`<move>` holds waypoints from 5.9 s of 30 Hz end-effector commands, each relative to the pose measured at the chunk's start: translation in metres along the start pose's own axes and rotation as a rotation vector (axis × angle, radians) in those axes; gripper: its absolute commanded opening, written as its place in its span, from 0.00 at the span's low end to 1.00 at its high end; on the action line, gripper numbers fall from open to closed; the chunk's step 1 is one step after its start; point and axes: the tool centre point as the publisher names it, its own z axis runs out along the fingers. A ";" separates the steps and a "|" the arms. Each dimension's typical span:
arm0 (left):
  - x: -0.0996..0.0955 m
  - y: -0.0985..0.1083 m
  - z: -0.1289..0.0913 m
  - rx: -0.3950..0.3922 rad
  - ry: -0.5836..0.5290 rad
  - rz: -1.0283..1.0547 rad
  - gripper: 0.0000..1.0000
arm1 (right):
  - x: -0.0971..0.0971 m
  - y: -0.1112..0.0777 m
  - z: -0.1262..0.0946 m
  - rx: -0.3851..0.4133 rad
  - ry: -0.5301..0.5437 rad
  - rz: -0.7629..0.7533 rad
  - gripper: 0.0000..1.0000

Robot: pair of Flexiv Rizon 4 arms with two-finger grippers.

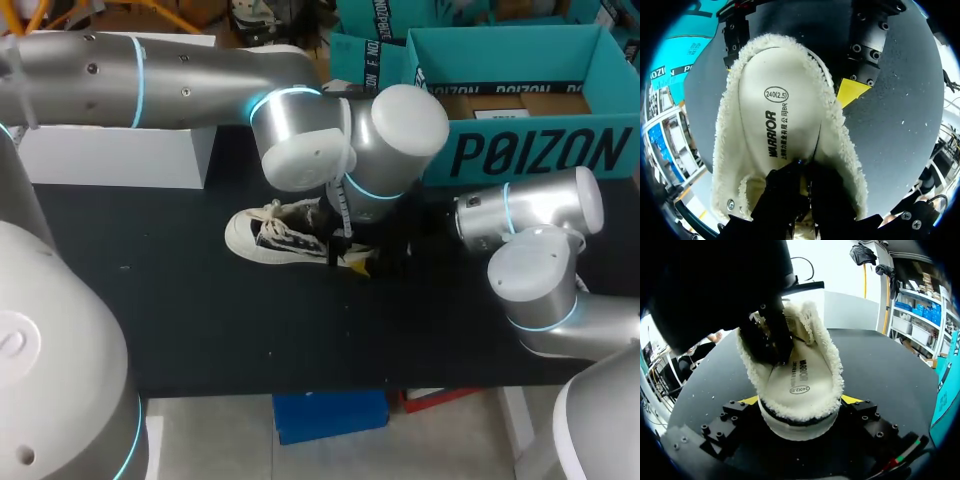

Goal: Take the shoe out of the shoebox, open the shoe tongue, remove and reinsert the insole, then place the shoe into the shoebox

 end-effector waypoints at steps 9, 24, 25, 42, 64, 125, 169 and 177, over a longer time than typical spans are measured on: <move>-0.016 -0.012 0.283 -0.073 -0.132 0.003 0.18 | -0.002 -0.002 0.007 0.003 -0.002 0.003 0.00; -0.039 -0.012 0.300 -0.105 -0.198 -0.104 0.23 | -0.002 -0.002 0.007 0.003 -0.002 0.003 0.00; -0.044 -0.009 0.299 -0.095 -0.199 -0.116 0.22 | -0.002 -0.002 0.007 0.003 -0.002 0.003 0.00; -0.089 -0.006 0.317 -0.007 -0.163 -0.211 0.00 | -0.002 -0.002 0.007 0.003 -0.002 0.003 0.00; -0.020 0.018 0.177 0.348 0.167 0.132 0.00 | -0.002 -0.002 0.007 0.003 -0.002 0.003 0.00; 0.019 0.033 -0.037 0.400 0.106 0.091 0.00 | -0.002 -0.002 0.007 0.003 -0.002 0.003 0.00; 0.006 0.050 -0.035 0.426 0.108 0.024 0.00 | -0.002 -0.002 0.007 0.003 -0.002 0.003 0.00; 0.006 0.031 -0.045 0.439 0.111 0.065 1.00 | -0.002 -0.002 0.007 0.003 -0.002 0.003 0.00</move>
